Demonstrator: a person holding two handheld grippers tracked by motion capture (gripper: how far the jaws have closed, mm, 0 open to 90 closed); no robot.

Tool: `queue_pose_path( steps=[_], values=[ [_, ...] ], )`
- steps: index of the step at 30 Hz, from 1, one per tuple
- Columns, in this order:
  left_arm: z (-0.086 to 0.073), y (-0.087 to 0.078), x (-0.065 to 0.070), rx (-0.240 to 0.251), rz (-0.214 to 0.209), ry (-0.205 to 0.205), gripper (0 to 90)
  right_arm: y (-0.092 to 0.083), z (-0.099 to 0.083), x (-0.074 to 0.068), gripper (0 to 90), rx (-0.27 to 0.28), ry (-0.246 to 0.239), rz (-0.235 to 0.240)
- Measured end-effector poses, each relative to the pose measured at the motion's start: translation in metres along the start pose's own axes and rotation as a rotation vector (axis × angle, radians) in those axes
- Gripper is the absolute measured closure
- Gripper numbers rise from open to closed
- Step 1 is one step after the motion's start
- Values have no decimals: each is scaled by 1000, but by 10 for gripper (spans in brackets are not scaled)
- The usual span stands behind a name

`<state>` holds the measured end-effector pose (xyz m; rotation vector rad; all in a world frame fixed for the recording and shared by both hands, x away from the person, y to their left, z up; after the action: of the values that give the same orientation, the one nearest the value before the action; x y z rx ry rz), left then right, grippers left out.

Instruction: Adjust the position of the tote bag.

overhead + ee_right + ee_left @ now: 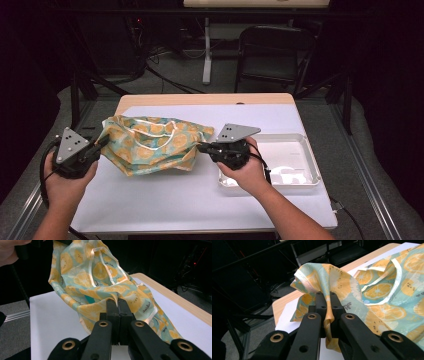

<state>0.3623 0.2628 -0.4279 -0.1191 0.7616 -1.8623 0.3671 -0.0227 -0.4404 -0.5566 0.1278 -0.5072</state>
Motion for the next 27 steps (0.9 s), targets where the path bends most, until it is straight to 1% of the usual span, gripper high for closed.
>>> queue_pose_path(
  steps=[7,14,16,22,27],
  values=[
    [4,-2,-4,6,11,-4,893,-3,11,4,900,18,2,-1],
    [7,-4,-10,7,22,-5,893,-5,19,9,900,22,5,-11],
    [9,-5,-11,15,26,-9,893,-6,21,10,900,25,4,-14],
    [16,-9,-13,26,34,0,893,-11,30,11,900,38,-4,-23],
    [22,-11,-14,32,40,5,894,-16,37,15,900,52,6,-29]
  ],
)
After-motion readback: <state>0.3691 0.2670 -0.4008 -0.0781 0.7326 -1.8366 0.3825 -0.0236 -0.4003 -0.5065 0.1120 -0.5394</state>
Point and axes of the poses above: each handheld gripper's, and its own axes: y roughly forward along the jaws, z roughly out of its top, x roughly to its right, the point moved 9 cm from there along y, roughly forward along the jaws, and after that the axes turned 10 degrees about -x, right-handed, at the moved point
